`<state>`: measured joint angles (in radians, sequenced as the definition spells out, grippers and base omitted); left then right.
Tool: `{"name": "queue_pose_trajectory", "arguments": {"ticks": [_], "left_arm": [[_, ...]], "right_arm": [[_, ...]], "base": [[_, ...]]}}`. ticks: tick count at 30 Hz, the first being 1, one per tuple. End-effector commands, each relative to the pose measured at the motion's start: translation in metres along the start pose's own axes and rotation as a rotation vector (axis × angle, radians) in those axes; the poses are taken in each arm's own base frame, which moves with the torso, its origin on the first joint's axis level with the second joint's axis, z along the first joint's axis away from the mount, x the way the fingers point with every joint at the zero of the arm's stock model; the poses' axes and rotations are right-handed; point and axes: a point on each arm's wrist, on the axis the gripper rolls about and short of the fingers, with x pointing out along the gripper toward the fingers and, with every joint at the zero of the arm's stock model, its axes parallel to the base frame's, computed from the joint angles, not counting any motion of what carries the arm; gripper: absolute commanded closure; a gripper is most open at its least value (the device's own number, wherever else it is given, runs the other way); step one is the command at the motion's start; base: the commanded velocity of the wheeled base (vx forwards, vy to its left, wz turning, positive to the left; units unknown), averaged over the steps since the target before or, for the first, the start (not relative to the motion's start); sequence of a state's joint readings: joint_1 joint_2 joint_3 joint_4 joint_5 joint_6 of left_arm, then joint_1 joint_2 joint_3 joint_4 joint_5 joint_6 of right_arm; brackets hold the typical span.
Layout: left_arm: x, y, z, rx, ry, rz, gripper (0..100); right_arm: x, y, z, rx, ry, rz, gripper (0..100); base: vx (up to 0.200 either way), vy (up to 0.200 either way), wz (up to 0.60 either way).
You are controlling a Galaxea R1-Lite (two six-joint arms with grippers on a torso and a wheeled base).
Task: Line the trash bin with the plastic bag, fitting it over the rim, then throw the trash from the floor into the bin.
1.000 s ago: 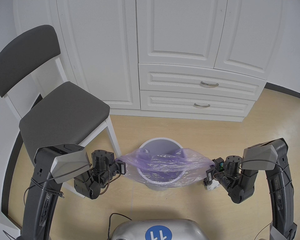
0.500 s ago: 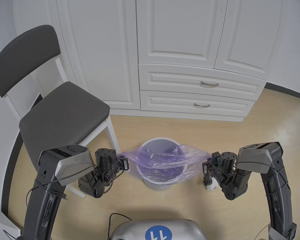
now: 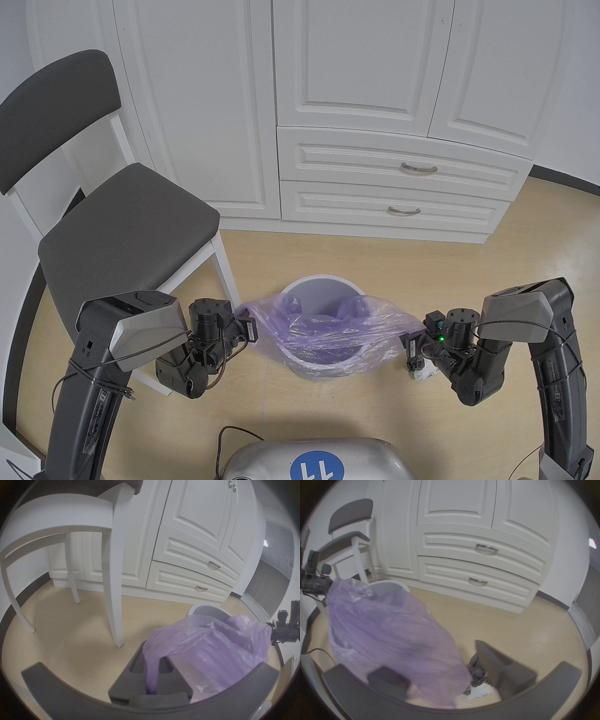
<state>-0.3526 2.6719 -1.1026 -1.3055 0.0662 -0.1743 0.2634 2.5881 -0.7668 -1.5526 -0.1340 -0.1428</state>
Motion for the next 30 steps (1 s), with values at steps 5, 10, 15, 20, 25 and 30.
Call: {"name": "queue_pose_trajectory", "arguments": {"ticks": [5, 10, 15, 20, 25, 30], "left_arm": [[-0.002, 0.001, 0.0, 0.001, -0.005, -0.006, 100], [-0.001, 0.003, 0.001, -0.001, -0.004, -0.001, 100], [-0.001, 0.004, 0.005, -0.003, -0.016, 0.001, 100], [-0.004, 0.003, 0.011, -0.003, -0.022, 0.0, 100], [-0.004, 0.005, 0.012, -0.003, -0.02, 0.003, 100], [-0.008, 0.005, 0.013, 0.002, -0.014, 0.004, 100]], "right_arm": [[-0.046, -0.049, 0.029, 0.039, -0.027, 0.118, 0], [-0.063, -0.083, 0.033, 0.068, -0.055, 0.257, 0], [-0.07, -0.091, 0.05, 0.15, -0.111, 0.324, 0], [-0.082, -0.081, 0.081, 0.212, -0.182, 0.349, 0], [-0.089, -0.058, 0.107, 0.203, -0.247, 0.214, 0], [-0.09, -0.031, 0.129, 0.182, -0.302, 0.087, 0]], "base": [[0.0, 0.0, 0.0], [0.0, 0.0, 0.0], [0.0, 0.0, 0.0], [0.0, 0.0, 0.0], [0.0, 0.0, 0.0], [0.0, 0.0, 0.0]]}}
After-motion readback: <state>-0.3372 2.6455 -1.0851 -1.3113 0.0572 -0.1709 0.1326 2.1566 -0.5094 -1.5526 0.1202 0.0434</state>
